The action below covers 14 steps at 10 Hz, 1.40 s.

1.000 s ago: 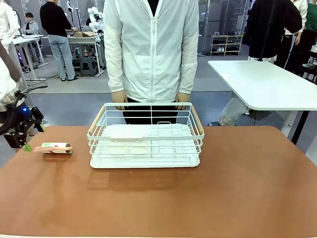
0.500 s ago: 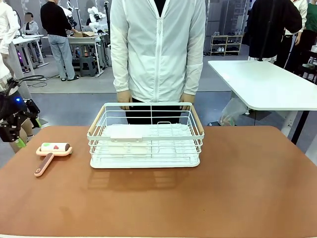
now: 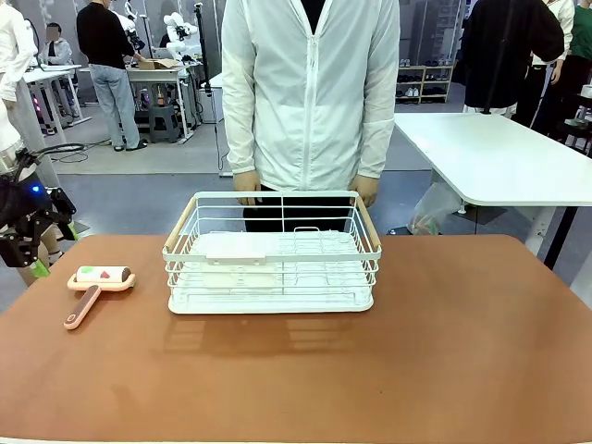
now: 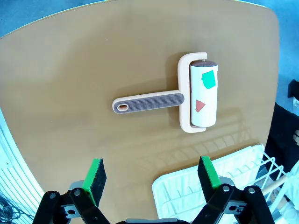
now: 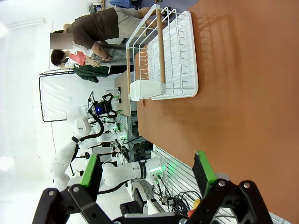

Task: Clean the table.
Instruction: Place the Lint Roller down when the Dish drying rack is positioned in the middle of the table.

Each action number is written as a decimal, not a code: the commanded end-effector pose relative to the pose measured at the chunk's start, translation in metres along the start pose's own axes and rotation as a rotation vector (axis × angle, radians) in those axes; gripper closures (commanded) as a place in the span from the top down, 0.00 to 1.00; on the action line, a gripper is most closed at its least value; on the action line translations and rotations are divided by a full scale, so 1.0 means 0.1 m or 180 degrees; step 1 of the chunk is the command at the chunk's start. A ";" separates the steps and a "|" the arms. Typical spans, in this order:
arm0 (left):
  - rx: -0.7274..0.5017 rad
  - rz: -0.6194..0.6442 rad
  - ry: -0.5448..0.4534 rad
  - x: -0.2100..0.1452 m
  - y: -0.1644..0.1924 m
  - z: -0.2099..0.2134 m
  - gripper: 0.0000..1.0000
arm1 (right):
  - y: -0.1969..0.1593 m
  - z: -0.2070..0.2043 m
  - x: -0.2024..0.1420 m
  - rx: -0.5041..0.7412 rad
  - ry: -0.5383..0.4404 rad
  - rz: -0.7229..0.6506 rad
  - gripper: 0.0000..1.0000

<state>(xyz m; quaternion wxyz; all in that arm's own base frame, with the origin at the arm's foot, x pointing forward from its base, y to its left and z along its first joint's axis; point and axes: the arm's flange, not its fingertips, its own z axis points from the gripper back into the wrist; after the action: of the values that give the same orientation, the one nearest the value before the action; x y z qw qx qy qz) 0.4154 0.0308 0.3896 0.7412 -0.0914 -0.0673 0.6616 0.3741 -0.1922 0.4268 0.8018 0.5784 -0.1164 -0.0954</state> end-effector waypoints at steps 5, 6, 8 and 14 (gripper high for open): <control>-0.0040 -0.0017 -0.0037 0.02 -0.01 -0.02 1.00 | 0.02 0.00 -0.01 0.0046 0.0001 0.0026 1.00; -0.0040 -0.0017 -0.0037 0.02 -0.01 -0.02 1.00 | 0.02 0.00 -0.01 0.0046 0.0001 0.0026 1.00; -0.0040 -0.0017 -0.0037 0.02 -0.01 -0.02 1.00 | 0.02 0.00 -0.01 0.0046 0.0001 0.0026 1.00; -0.0040 -0.0017 -0.0037 0.02 -0.01 -0.02 1.00 | 0.02 0.00 -0.01 0.0046 0.0001 0.0026 1.00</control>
<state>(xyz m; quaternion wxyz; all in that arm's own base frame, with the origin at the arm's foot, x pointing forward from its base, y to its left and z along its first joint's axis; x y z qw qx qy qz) 0.4154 0.0310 0.3896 0.7411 -0.0914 -0.0674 0.6617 0.3741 -0.1922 0.4268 0.8018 0.5784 -0.1164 -0.0954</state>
